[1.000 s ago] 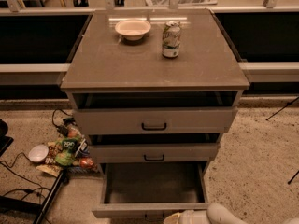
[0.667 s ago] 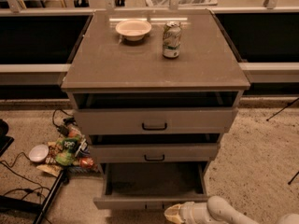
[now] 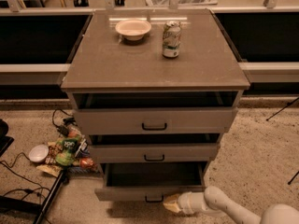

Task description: Close bottom drawer

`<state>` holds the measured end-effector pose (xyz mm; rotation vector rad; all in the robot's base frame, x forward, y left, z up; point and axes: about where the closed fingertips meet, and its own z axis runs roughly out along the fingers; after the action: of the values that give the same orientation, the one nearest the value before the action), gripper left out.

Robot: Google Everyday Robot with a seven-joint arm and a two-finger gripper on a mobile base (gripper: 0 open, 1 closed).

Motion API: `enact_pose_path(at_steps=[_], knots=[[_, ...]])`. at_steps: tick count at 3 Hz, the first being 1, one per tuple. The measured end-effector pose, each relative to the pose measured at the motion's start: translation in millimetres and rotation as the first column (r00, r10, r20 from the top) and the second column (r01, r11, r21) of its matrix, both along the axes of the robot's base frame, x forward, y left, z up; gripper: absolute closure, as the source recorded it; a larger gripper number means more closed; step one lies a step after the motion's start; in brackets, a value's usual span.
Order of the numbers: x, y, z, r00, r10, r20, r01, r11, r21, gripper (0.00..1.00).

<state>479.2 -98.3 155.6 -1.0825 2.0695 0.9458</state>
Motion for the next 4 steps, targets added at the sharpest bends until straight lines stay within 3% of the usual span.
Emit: enact_pose_path(at_steps=[1, 2, 3, 4], knots=[[31.6, 5.8, -4.5, 0.9998, -0.015, 0.012, 0.015, 1.000, 0.002, 1.00], [32.0, 7.9, -6.6, 0.9998, -0.014, 0.011, 0.014, 1.000, 0.008, 1.00], [54.4, -3.3, -7.8, 0.9990, -0.025, 0.037, 0.024, 1.000, 0.010, 1.00], [113.7, -40.7, -2.2, 0.9928, -0.060, 0.103, 0.061, 0.998, 0.002, 1.00]])
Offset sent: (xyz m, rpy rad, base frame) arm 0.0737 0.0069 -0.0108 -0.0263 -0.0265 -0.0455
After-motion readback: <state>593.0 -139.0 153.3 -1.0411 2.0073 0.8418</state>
